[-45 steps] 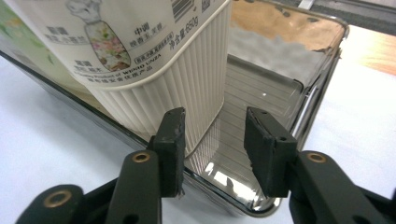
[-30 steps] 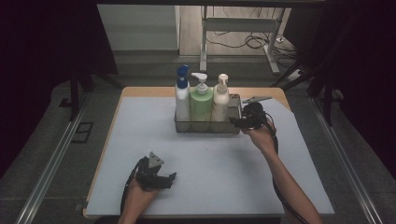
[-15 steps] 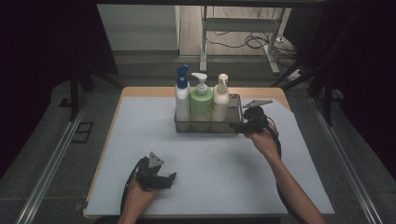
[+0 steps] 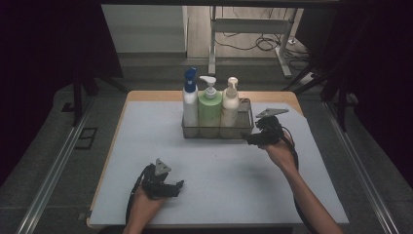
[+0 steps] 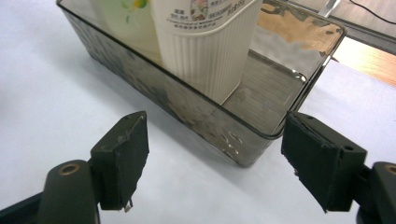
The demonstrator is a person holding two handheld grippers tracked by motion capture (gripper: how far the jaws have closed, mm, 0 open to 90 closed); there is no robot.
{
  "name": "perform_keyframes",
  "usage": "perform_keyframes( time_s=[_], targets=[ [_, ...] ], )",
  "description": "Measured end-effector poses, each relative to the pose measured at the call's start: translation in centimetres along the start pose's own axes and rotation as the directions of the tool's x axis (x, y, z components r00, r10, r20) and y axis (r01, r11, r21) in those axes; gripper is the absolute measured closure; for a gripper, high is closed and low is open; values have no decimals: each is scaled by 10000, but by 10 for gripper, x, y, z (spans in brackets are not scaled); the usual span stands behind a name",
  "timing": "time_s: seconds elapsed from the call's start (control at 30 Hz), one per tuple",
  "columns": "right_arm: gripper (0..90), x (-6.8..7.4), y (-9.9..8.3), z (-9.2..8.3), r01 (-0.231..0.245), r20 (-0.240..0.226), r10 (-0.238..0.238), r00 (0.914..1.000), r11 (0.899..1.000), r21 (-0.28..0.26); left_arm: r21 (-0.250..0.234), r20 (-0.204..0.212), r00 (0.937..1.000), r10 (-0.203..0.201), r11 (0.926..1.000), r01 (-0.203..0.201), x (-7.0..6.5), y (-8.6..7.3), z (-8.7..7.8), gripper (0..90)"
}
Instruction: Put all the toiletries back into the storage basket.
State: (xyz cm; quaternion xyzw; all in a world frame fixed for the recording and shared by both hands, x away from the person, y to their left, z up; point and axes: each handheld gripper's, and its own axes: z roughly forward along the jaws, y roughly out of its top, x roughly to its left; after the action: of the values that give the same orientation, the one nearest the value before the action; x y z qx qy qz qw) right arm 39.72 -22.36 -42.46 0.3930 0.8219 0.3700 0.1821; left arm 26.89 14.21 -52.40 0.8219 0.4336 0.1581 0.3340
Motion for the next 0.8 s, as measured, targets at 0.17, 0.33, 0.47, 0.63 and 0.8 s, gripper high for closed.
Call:
perform_keyframes(
  time_s=[0.17,0.33,0.47,0.63,0.8],
  targets=[
    [199,3,-4,-7,115,-36,-115,9999,9999,13,0,-2,10000,1,10000,-1,0,0,0,120],
    [175,7,-9,-14,242,-88,-242,9997,9997,30,-3,-2,10000,2,10000,-2,0,0,0,121],
    [152,10,-14,-19,483,-95,-481,9988,9986,223,-3,-5,10000,2,10000,-2,0,0,0,120],
    [136,13,-18,-27,704,-180,-699,9974,9972,268,-1,-10,10000,31,10000,-31,0,0,0,121],
    [85,16,-23,-35,985,-203,-977,9950,9942,442,-3,-12,10000,35,10000,-35,0,0,0,121]
  ],
)
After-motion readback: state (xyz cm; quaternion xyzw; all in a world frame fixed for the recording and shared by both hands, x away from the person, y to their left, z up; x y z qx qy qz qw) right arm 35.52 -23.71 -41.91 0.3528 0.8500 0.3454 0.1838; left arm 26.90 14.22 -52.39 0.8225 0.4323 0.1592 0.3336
